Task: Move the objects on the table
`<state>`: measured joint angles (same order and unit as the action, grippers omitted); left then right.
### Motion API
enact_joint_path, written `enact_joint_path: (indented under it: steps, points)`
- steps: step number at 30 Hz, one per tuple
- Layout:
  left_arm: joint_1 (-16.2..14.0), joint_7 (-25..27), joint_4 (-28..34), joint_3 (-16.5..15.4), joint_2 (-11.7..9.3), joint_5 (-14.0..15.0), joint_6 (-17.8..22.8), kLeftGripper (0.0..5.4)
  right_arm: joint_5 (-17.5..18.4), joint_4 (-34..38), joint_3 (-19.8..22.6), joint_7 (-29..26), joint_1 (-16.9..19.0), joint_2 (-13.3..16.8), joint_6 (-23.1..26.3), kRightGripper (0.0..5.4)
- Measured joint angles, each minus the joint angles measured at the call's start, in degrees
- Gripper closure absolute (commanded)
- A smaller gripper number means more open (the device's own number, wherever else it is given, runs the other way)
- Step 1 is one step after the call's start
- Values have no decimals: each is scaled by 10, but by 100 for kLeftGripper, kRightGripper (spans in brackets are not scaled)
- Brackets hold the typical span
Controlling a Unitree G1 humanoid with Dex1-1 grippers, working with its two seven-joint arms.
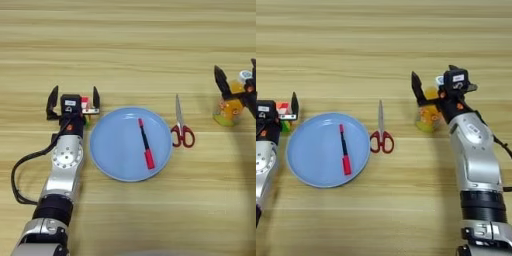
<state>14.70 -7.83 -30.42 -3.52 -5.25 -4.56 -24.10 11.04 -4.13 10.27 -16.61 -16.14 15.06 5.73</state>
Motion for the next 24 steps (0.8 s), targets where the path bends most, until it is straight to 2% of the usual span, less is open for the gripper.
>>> enact_joint_path:
  steps: [19,24]
  points:
    - [2,2,-7,4,-1,-1,-13,0,12,-72,4,2,-9,-4,4,1]
    - [3,1,-7,4,-1,-1,-14,0,14,-75,3,0,-12,-4,4,56]
